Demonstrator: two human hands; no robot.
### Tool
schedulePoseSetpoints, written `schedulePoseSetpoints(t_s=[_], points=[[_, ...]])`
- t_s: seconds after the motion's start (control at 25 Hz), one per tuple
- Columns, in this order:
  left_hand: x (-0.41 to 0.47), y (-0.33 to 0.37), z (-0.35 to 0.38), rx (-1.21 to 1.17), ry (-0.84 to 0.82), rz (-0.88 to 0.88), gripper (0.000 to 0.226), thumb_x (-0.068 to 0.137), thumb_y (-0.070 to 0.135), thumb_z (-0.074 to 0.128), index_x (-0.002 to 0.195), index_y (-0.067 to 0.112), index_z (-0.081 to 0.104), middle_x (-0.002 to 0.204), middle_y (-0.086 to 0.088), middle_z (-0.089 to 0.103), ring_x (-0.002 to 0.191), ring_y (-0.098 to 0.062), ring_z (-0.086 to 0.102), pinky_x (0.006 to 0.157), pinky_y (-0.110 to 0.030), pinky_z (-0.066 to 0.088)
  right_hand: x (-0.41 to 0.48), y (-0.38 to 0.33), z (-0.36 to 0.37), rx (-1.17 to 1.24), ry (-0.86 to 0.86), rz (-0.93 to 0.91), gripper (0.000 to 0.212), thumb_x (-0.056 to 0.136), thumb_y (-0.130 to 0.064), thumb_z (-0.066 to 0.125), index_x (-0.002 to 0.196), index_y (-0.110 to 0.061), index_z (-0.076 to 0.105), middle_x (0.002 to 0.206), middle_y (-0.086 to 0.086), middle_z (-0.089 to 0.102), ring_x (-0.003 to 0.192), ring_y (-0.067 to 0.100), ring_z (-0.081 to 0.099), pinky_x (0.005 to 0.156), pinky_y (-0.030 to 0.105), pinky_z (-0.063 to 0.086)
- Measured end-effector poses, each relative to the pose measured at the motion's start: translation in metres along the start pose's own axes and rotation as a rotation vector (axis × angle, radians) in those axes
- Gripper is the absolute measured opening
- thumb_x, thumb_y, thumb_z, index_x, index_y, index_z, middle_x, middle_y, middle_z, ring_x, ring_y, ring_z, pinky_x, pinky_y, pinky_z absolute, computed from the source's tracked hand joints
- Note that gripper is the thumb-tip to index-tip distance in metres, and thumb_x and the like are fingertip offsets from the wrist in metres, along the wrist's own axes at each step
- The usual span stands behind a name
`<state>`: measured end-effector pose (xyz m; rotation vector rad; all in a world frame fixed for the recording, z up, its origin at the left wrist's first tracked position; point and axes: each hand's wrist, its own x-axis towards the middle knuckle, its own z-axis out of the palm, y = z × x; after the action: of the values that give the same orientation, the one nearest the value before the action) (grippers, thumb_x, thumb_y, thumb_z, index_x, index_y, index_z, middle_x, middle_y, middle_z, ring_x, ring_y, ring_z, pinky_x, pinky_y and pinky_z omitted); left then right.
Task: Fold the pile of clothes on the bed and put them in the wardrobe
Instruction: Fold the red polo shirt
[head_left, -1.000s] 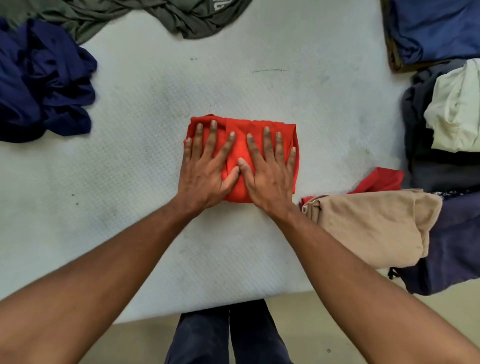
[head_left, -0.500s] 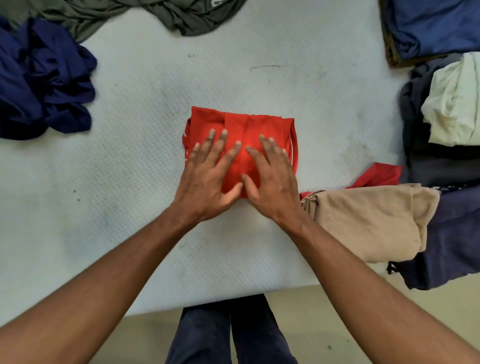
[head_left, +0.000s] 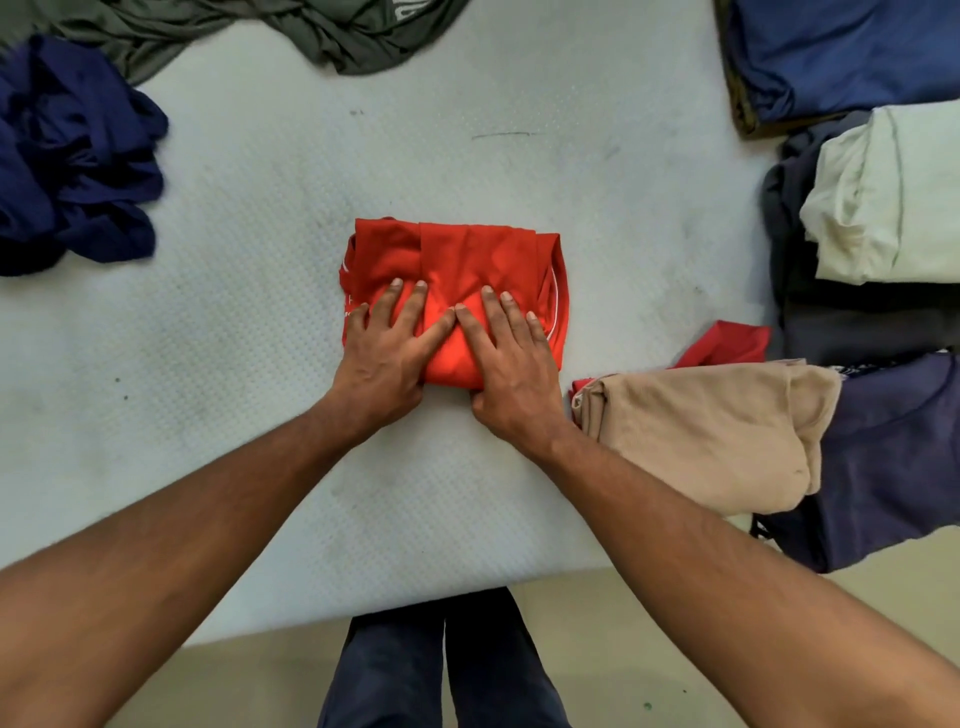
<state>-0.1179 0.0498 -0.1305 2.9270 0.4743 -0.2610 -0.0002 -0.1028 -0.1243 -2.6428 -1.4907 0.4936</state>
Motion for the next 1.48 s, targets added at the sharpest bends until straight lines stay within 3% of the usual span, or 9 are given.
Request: schedulePoseSetpoints(t_s=[0.12,0.24,0.36,0.48,0.96,1.08,1.24,1.32,1.48], points=[[0.012,-0.002,-0.013,-0.064,-0.031,0.002,0.069,0.068,0.035,0.047,0.136,0.027,0.059,0.141,-0.021,0.057,0.124,-0.048,0.054,0.086,-0.053,0.048,0.004,-0.001,-0.003,-0.012,0.049,-0.014,0.090,0.067,-0.010,0.074,0.151,-0.017,0.045,0.153,0.016,0.047,0.142,0.037,0.043,0.115,0.054,0.038],[0.028,-0.008,-0.045,-0.224,-0.095,-0.045,0.069,0.068,0.032,0.044,0.134,0.029,0.061,0.127,-0.011,0.067,0.111,-0.040,0.064,0.082,-0.046,0.055,0.032,0.001,-0.039,0.079,-0.030,-0.008,0.066,0.067,-0.012,0.074,0.131,-0.018,0.061,0.119,0.010,0.067,0.109,0.037,0.065,0.085,0.045,0.055],[0.049,-0.020,-0.087,-0.388,-0.177,-0.069,0.069,0.065,0.033,0.045,0.132,0.032,0.063,0.118,-0.002,0.072,0.106,-0.032,0.066,0.082,-0.037,0.050,0.072,0.011,-0.097,0.054,-0.288,-0.090,0.053,0.078,-0.026,0.067,0.130,-0.028,0.058,0.120,0.004,0.069,0.110,0.033,0.065,0.080,0.039,0.048],[0.068,-0.031,-0.126,-0.480,-0.199,-0.140,0.063,0.061,0.034,0.050,0.122,0.033,0.067,0.110,-0.001,0.074,0.102,-0.030,0.066,0.082,-0.035,0.049,0.105,0.016,-0.145,0.080,-0.334,-0.130,0.052,0.071,-0.035,0.051,0.122,-0.031,0.063,0.116,0.003,0.071,0.106,0.032,0.065,0.072,0.032,0.039],[0.032,0.083,-0.187,-0.564,0.107,-0.305,0.050,0.073,0.039,0.054,0.121,0.041,0.064,0.104,0.007,0.074,0.094,-0.027,0.065,0.081,-0.038,0.051,0.042,0.061,-0.238,0.063,-0.189,-0.271,0.053,0.070,-0.030,0.047,0.119,-0.040,0.065,0.105,-0.007,0.072,0.098,0.026,0.062,0.072,0.033,0.038],[0.021,0.158,-0.194,-0.470,0.297,-0.278,0.054,0.080,0.028,0.059,0.132,0.039,0.060,0.120,0.005,0.070,0.106,-0.031,0.065,0.080,-0.043,0.055,-0.023,0.106,-0.258,0.084,-0.001,-0.271,0.053,0.077,-0.023,0.060,0.127,-0.039,0.063,0.117,-0.008,0.071,0.107,0.026,0.064,0.077,0.035,0.044],[0.006,0.264,-0.171,-0.379,0.482,-0.209,0.065,0.074,0.025,0.046,0.138,0.024,0.060,0.141,-0.012,0.058,0.128,-0.037,0.055,0.090,-0.046,0.051,-0.118,0.172,-0.234,0.147,0.375,-0.311,0.062,0.068,-0.020,0.054,0.128,-0.016,0.068,0.121,0.005,0.070,0.108,0.033,0.063,0.091,0.042,0.051],[-0.005,0.308,-0.129,-0.275,0.389,-0.205,0.066,0.074,0.023,0.046,0.139,0.027,0.059,0.148,-0.010,0.053,0.137,-0.038,0.047,0.099,-0.049,0.044,-0.162,0.203,-0.190,0.143,0.360,-0.218,0.065,0.066,-0.018,0.057,0.130,-0.013,0.067,0.129,0.007,0.067,0.115,0.032,0.060,0.100,0.043,0.048],[-0.031,0.350,-0.028,-0.128,0.034,-0.147,0.073,0.073,0.019,0.055,0.144,0.035,0.051,0.156,-0.007,0.044,0.147,-0.034,0.034,0.113,-0.062,0.027,-0.225,0.235,-0.082,0.019,-0.036,-0.092,0.086,0.062,-0.012,0.066,0.147,-0.023,0.052,0.156,0.006,0.048,0.140,0.035,0.045,0.114,0.053,0.038]])
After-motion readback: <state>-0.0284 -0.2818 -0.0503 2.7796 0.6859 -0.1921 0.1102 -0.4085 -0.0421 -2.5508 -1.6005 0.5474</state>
